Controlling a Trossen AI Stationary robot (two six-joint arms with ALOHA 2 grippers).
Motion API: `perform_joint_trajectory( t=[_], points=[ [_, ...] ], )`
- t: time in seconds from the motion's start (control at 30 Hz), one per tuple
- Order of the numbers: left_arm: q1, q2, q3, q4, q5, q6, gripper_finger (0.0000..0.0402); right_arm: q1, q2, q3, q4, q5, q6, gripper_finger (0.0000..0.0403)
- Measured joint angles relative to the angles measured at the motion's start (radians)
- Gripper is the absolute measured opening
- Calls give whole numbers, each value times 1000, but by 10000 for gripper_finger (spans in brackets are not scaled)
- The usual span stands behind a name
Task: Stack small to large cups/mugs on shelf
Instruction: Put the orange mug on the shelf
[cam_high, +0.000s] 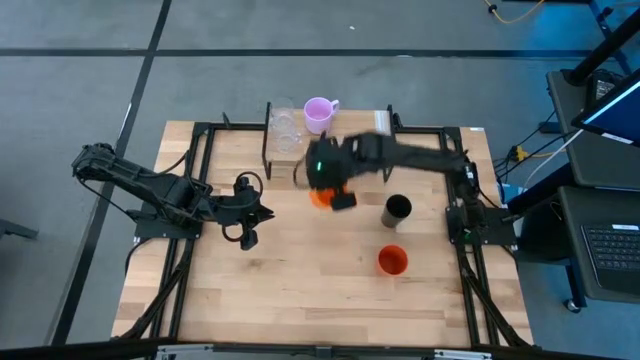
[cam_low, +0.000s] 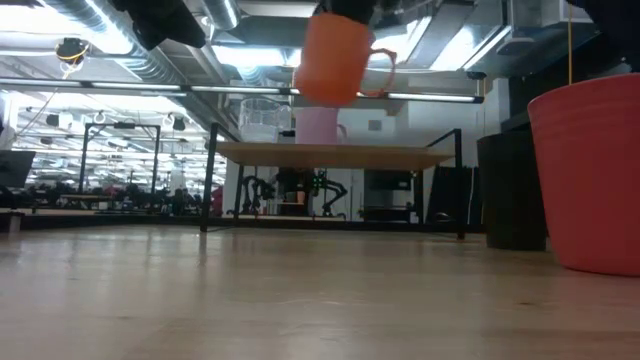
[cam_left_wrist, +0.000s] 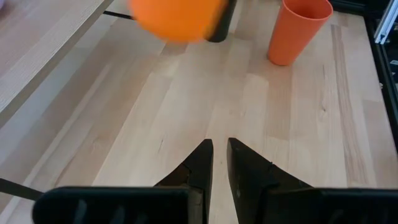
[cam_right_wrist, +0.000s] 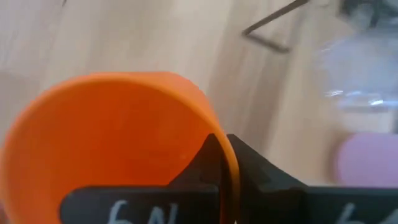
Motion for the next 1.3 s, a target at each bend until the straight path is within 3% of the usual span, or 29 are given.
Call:
perform_joint_trajectory(
  t=[0.17,0.4,0.63,1.03,1.3],
  points=[
    [0,0,0,-4,0,0,41,-140,-2,45,2,-19,-142,11],
    [0,0,0,-4,0,0,41,-280,0,-28,58,-89,-267,11],
    [0,0,0,-4,0,0,41,-314,5,-28,125,-174,-350,11],
    [0,1,0,-5,0,-1,41,-358,42,-24,100,-175,-380,11],
    [0,1,0,-7,0,-2,41,-399,40,-19,59,-171,-342,67]
  ],
)
